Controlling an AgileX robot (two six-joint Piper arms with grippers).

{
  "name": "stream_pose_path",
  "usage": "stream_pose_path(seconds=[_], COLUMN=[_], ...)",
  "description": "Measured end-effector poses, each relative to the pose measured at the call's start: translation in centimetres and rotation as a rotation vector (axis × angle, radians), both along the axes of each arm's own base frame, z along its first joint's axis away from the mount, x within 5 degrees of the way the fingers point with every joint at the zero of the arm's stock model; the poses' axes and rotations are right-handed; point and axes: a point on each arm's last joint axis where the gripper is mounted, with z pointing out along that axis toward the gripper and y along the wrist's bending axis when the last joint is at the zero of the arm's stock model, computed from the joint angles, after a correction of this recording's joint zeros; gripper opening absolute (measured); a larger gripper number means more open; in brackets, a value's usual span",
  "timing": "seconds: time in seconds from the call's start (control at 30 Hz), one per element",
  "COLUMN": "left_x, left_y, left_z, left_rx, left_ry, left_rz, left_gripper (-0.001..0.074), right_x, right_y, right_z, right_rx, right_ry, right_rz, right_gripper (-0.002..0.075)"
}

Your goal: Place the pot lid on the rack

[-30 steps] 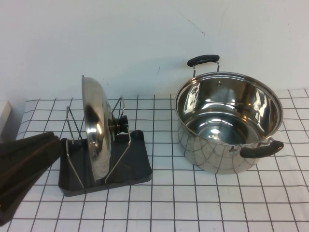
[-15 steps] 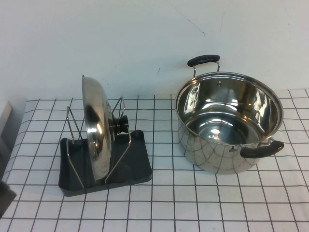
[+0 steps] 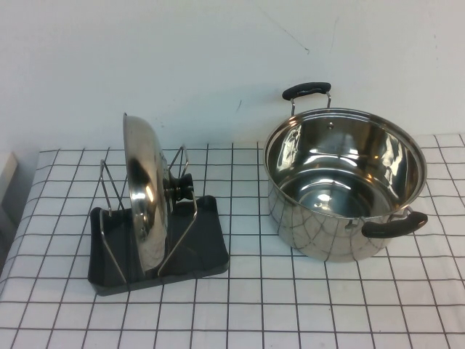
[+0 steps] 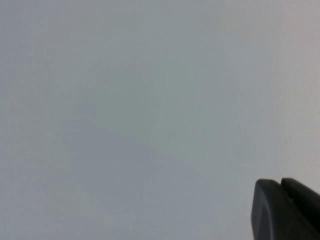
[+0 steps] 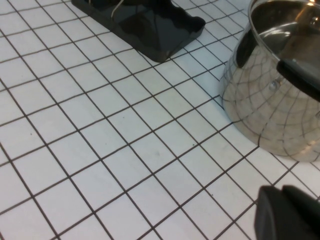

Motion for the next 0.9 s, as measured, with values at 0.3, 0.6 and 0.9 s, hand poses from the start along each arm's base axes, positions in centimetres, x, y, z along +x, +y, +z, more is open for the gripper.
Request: stream_pose_path(seconds=[0.3,0.6,0.9], left_x=[1.9,2.6,2.9], left_y=[2.2,1.4,1.3], left_z=[-9.1,-13.6,-15.6], left_rx=[0.053,0.182,0.154], left_ry=[0.775,0.696,0.712], left_rz=[0.285,0.254,0.263], left_gripper=[-0.0002,-0.0002,-0.0002], right_x=[0.0,-0.1,-0.1], right_y=[0.0,-0.1,-0.1], right_z=[0.0,-0.3,-0.3], right_rx=[-0.001,-0.018,-0.019], right_ry=[0.002,0.019,0.021], right_rz=[0.0,-0.002,-0.002], right_gripper=[-0.0001,-0.0001,-0.0001])
